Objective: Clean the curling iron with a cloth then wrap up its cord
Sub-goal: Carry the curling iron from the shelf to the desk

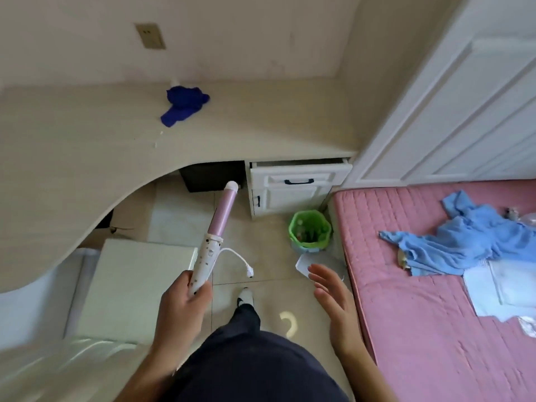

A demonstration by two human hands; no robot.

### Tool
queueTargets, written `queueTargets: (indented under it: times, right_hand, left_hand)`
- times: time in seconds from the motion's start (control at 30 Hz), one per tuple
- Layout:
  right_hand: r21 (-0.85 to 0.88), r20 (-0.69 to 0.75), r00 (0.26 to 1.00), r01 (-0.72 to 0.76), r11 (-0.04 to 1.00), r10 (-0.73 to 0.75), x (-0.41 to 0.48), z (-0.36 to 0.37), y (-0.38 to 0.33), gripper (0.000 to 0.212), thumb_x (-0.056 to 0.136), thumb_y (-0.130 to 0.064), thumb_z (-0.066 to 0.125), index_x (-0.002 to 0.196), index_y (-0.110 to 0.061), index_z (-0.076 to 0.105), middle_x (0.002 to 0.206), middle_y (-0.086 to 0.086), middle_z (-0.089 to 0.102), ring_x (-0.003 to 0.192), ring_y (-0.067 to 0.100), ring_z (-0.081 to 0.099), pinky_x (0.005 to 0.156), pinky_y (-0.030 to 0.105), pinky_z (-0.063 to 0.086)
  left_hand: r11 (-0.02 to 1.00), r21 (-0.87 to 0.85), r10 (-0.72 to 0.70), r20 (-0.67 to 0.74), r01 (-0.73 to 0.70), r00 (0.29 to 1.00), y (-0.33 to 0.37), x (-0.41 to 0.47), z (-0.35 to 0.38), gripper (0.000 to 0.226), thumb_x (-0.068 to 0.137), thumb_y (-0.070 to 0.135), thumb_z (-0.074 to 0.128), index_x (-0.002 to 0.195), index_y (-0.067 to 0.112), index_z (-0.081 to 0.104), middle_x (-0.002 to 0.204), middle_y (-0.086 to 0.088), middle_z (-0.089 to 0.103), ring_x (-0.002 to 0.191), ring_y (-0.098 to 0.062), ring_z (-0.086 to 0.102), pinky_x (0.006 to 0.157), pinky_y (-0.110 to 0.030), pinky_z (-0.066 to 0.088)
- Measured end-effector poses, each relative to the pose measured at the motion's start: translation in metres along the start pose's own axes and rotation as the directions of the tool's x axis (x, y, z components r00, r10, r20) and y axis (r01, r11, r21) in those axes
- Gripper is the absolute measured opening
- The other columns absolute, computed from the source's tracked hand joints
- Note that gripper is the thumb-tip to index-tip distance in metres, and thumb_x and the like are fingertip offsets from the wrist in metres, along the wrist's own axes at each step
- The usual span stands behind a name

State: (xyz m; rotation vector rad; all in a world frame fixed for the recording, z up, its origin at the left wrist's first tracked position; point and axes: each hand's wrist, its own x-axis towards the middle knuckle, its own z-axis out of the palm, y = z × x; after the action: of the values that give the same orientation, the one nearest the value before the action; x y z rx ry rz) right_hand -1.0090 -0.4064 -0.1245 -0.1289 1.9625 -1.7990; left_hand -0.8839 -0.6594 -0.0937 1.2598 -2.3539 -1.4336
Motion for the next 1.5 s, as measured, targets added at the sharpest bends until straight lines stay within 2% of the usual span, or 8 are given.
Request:
queueTargets:
  times: [0.2,0.47,0.63,0.73,0.83,0.97,1.17,1.5]
  right_hand:
    - [-0.070,0.043,0.998,0.037,0.997,-0.034,0.097,0.059,-0.036,0.047,0.087,-0.034,0.063,0.133,-0.023,0.064,0.134,-0.008,0.067,0.125,0.011,0.062,0.100,0.030,0.047]
    - [-0.043,-0.083,0.997,0.000,0.999,-0.003,0.188,0.061,-0.068,0.044,0.086,-0.022,0.060,0.129,-0.018,0.065,0.129,-0.004,0.071,0.123,0.014,0.064,0.094,0.015,0.050]
    - [-0.027,-0.065,0.998,0.020,0.999,-0.022,0.272,0.079,-0.083,0.046,0.082,-0.016,0.070,0.128,-0.017,0.066,0.125,-0.003,0.072,0.121,0.013,0.064,0.098,0.024,0.053]
    - [-0.021,0.000,1.000,0.006,1.000,-0.006,0.317,0.105,-0.094,0.047,0.083,-0.022,0.067,0.130,-0.016,0.066,0.128,0.001,0.070,0.123,0.016,0.063,0.101,0.030,0.051]
    - [-0.004,0.075,0.997,0.009,1.000,-0.009,0.360,0.131,-0.101,0.049,0.083,-0.025,0.064,0.132,-0.016,0.065,0.129,-0.002,0.070,0.124,0.015,0.063,0.098,0.023,0.050]
    - [-0.011,0.119,0.993,0.013,1.000,-0.012,0.393,0.158,-0.109,0.047,0.085,-0.027,0.063,0.131,-0.018,0.065,0.131,0.000,0.069,0.126,0.020,0.061,0.105,0.036,0.045]
    - [-0.048,0.122,0.993,0.006,0.999,0.000,0.434,0.202,-0.121,0.048,0.085,-0.033,0.063,0.132,-0.024,0.065,0.133,-0.001,0.068,0.125,0.021,0.063,0.102,0.038,0.048]
    - [-0.255,0.151,0.988,0.032,0.966,0.007,0.514,0.333,-0.115,0.044,0.085,-0.037,0.063,0.129,-0.035,0.066,0.132,-0.008,0.068,0.124,0.015,0.062,0.107,0.044,0.047]
  left_hand:
    - [0.998,-0.064,0.021,-0.014,-0.022,1.000,0.020,0.101,-0.024,0.018,0.094,0.015,0.063,0.079,0.013,0.054,0.061,-0.004,0.047,0.048,-0.007,0.040,0.042,-0.020,0.034]
    - [0.990,-0.138,0.019,0.058,-0.011,0.998,0.056,0.208,-0.023,0.021,0.094,0.019,0.063,0.077,0.024,0.052,0.057,0.007,0.042,0.048,-0.009,0.039,0.043,-0.028,0.035]
    - [0.991,-0.129,0.034,0.056,-0.026,0.998,0.093,0.284,-0.013,0.024,0.095,0.012,0.064,0.075,0.013,0.051,0.056,0.007,0.043,0.044,-0.006,0.039,0.041,-0.017,0.034]
    - [0.991,-0.131,0.045,0.027,-0.041,0.999,0.111,0.318,-0.025,0.032,0.094,0.008,0.063,0.070,0.025,0.050,0.053,0.010,0.045,0.042,-0.005,0.041,0.040,-0.013,0.033]
    - [0.992,-0.113,0.046,-0.011,-0.047,0.999,0.119,0.348,-0.036,0.028,0.093,0.014,0.063,0.073,0.030,0.052,0.055,0.009,0.045,0.045,-0.006,0.039,0.041,-0.017,0.033]
    - [0.997,-0.067,0.032,-0.049,-0.035,0.998,0.118,0.380,-0.054,0.023,0.091,0.017,0.065,0.076,0.029,0.052,0.056,0.010,0.044,0.046,-0.006,0.037,0.041,-0.020,0.034]
    - [0.997,-0.077,0.019,-0.091,-0.026,0.996,0.111,0.441,-0.091,0.026,0.091,0.017,0.065,0.072,0.028,0.050,0.058,0.008,0.050,0.046,-0.006,0.044,0.043,-0.018,0.040]
    - [0.981,0.052,0.184,0.020,-0.184,0.983,0.056,0.592,-0.240,0.017,0.085,0.028,0.063,0.075,0.023,0.052,0.052,0.010,0.048,0.042,-0.006,0.040,0.039,-0.018,0.031]
